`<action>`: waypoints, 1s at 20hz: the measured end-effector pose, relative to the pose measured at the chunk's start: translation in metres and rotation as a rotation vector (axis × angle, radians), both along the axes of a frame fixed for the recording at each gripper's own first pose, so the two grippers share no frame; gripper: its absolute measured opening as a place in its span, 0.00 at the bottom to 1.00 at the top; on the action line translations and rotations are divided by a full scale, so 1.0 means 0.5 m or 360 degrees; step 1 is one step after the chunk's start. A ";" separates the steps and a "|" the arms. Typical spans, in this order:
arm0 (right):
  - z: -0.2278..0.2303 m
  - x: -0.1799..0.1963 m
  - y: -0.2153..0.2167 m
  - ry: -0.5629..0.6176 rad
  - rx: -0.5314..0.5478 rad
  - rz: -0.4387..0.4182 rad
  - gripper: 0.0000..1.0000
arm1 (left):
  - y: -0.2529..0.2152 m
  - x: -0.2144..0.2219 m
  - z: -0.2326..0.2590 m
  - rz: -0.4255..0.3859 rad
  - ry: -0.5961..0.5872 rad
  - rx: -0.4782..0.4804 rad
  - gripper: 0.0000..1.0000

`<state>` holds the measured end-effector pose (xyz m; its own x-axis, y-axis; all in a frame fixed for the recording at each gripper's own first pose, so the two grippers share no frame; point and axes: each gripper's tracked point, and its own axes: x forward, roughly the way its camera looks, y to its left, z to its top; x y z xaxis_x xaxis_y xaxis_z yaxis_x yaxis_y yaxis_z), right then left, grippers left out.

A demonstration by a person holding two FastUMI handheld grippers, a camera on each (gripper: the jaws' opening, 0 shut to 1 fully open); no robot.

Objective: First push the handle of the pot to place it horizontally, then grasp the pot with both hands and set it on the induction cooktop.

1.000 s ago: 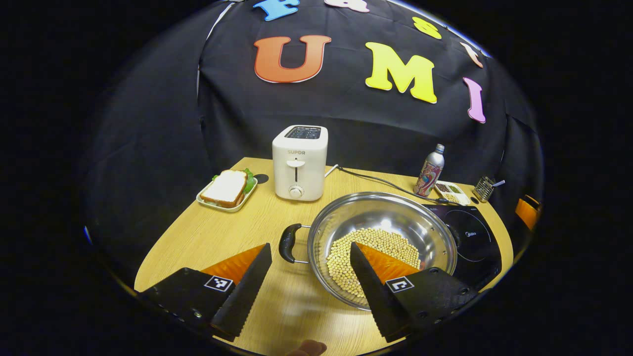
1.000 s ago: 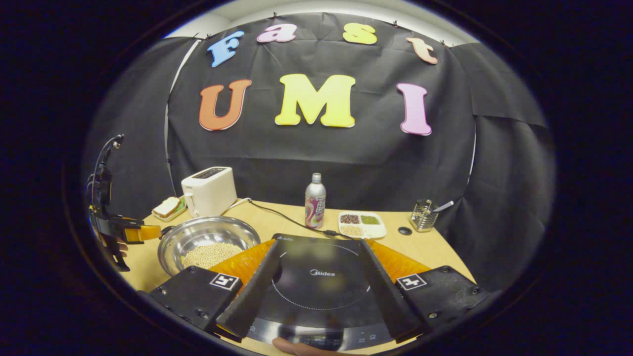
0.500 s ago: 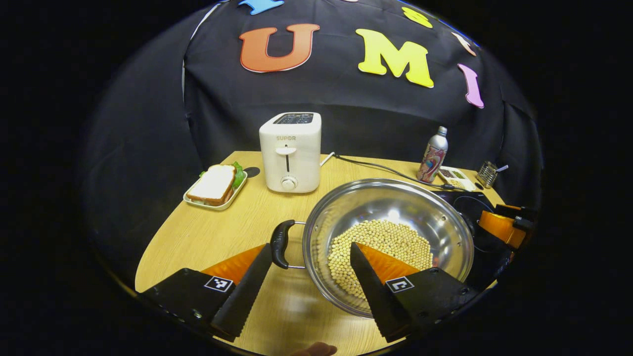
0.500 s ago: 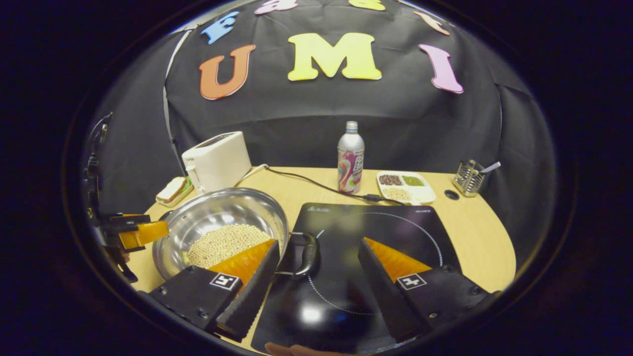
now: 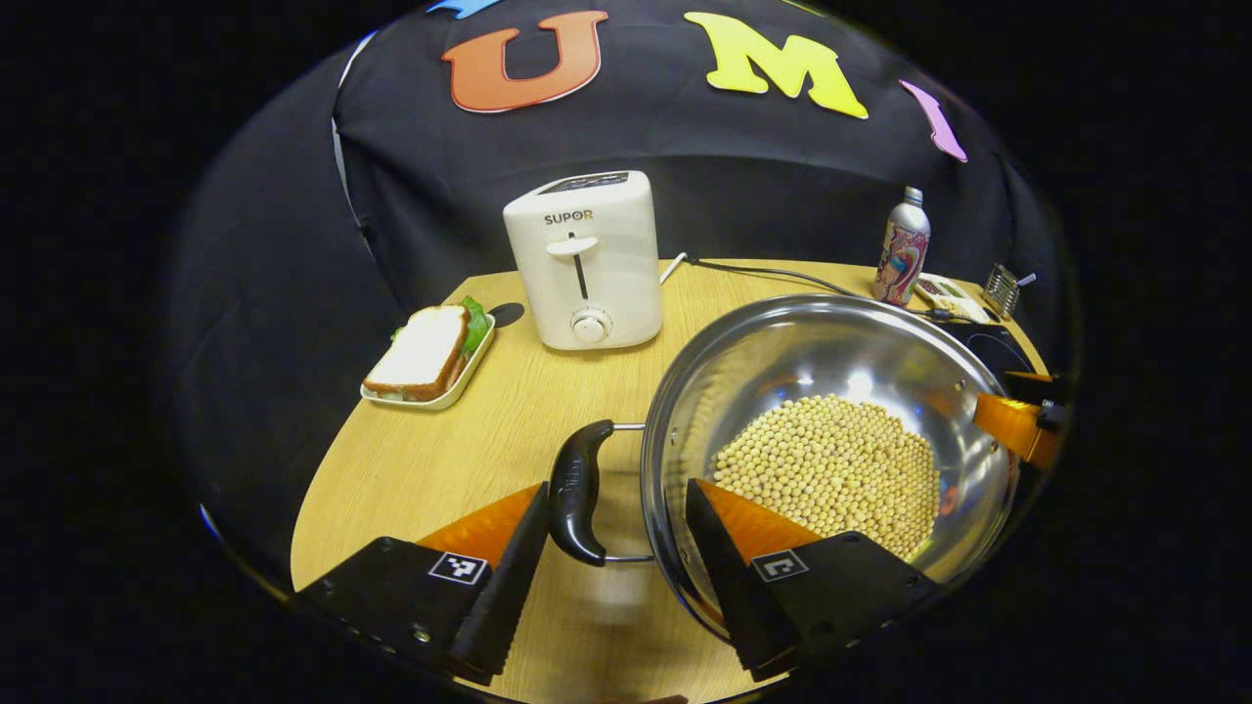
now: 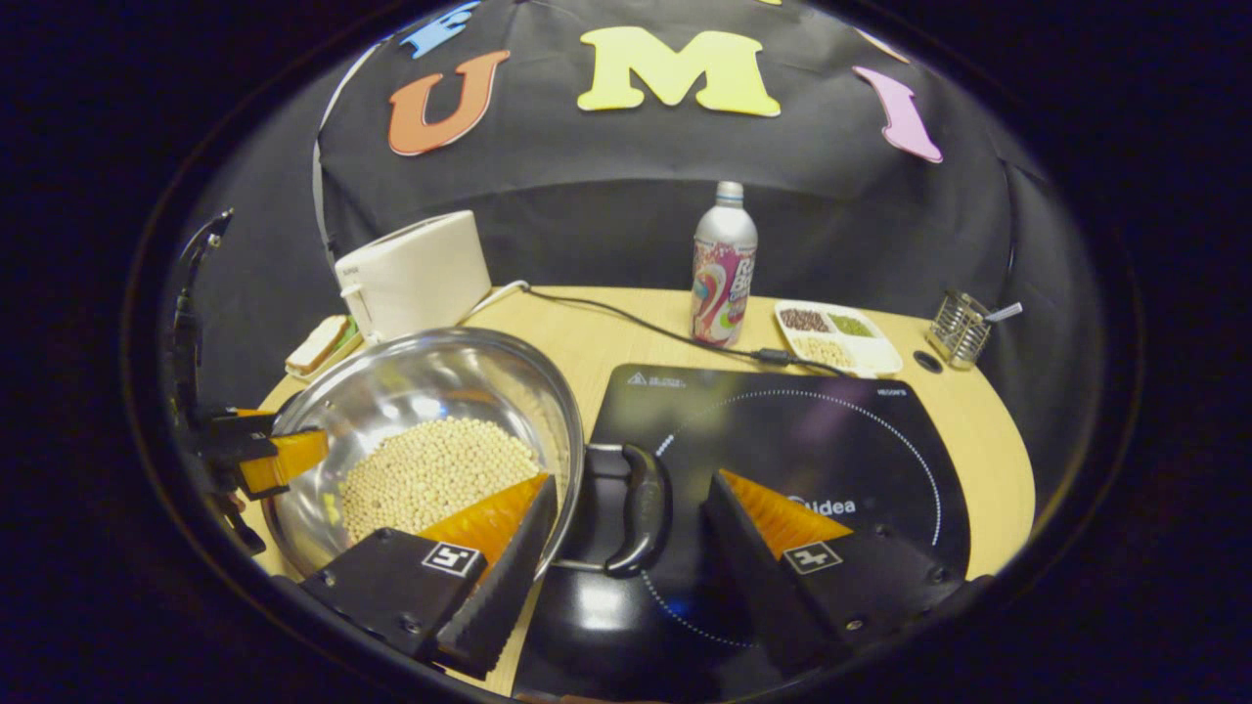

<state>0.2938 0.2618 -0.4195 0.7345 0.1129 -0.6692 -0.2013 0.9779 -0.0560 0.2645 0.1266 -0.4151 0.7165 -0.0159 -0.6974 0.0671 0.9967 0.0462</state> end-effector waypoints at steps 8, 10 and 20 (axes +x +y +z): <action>0.001 -0.001 0.011 -0.0014 -0.0064 0.0033 0.70 | -0.001 0.012 0.009 0.0000 0.0007 -0.0148 0.68; 0.003 0.001 0.013 -0.0023 -0.0074 0.0062 0.67 | -0.001 0.015 0.014 -0.0009 -0.0002 -0.0174 0.66; 0.033 -0.012 0.031 0.0017 0.0019 0.0190 0.62 | 0.013 -0.003 0.061 0.0056 -0.0007 -0.0128 0.57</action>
